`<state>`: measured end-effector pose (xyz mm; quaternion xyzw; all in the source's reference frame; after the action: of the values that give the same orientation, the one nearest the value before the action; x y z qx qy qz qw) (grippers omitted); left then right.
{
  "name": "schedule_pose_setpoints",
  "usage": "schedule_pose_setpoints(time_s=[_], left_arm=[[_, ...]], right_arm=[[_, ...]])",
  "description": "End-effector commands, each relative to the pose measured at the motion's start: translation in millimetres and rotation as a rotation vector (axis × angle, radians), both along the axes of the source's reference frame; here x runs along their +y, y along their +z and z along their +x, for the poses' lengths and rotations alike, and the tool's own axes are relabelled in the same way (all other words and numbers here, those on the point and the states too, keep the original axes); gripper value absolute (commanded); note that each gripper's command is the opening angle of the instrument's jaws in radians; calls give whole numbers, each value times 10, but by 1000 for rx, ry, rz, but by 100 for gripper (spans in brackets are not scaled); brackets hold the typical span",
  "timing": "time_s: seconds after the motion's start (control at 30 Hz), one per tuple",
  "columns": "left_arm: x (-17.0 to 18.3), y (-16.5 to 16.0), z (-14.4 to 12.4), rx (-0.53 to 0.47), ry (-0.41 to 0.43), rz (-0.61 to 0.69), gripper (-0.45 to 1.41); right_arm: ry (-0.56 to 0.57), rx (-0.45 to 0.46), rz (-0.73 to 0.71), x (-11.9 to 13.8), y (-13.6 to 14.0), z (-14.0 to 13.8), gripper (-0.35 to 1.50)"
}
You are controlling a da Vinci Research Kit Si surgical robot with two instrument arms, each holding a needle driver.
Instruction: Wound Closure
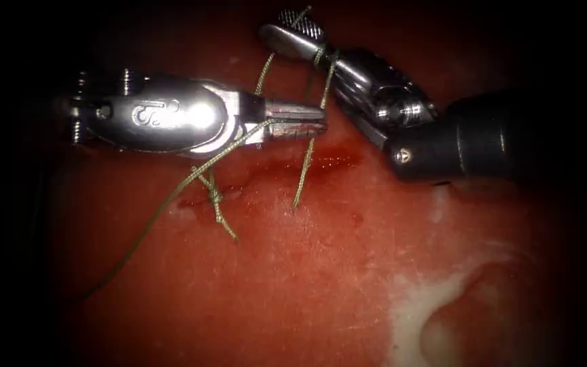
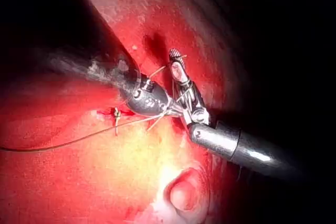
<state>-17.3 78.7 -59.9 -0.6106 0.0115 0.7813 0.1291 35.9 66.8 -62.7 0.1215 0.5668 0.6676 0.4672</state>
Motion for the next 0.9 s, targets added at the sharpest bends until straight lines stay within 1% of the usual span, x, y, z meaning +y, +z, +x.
schedule_pose_setpoints(time_s=[0.03, 0.1, 0.13, 0.2, 0.27, 0.3, 0.33, 0.47, 0.6, 0.63, 0.67, 0.7, 0.77, 0.8, 0.9], left_arm=[[-1, 5, -6, -1, 1, 0, -35], [-1, 5, -5, -1, 1, 0, -35], [-2, 5, -3, -2, 3, 0, -35], [-3, 5, -2, -1, 1, 0, -35], [-4, 3, 3, 1, -1, -1, -35], [-4, 3, 3, 1, -1, -1, -35], [-4, 2, 9, 3, -3, -1, -35], [4, -2, 31, 11, -16, 2, -35], [17, -5, 46, 18, -30, 7, -35], [27, -7, 53, 22, -39, 12, -35], [32, -8, 56, 23, -42, 14, -35], [44, -8, 61, 27, -52, 19, -35], [54, -5, 62, 30, -58, 21, -35], [54, -5, 62, 30, -58, 21, -35], [83, 13, 61, 65, -54, 28, -35]], right_arm=[[-19, 22, -9, 0, 2, 9, -33], [-40, 15, -71, -3, -2, 8, -35], [-57, -18, -139, -1, -12, 8, -35], [-59, -22, -153, 0, -16, 7, -35], [-88, -63, -220, 3, -37, 6, -35], [-88, -63, -220, 3, -37, 6, -35], [-112, -92, -251, 1, -44, 7, -35], [-194, -195, -347, -17, -68, 11, -35], [-237, -259, -391, -34, -80, 7, -35], [-254, -299, -407, -43, -86, 4, -35], [-265, -321, -416, -46, -88, 3, -35], [-284, -349, -419, -53, -91, 3, -35], [-304, -373, -426, -62, -93, 7, -35], [-304, -373, -426, -62, -93, 7, -35], [-364, -438, -422, -78, -100, 21, -35]])
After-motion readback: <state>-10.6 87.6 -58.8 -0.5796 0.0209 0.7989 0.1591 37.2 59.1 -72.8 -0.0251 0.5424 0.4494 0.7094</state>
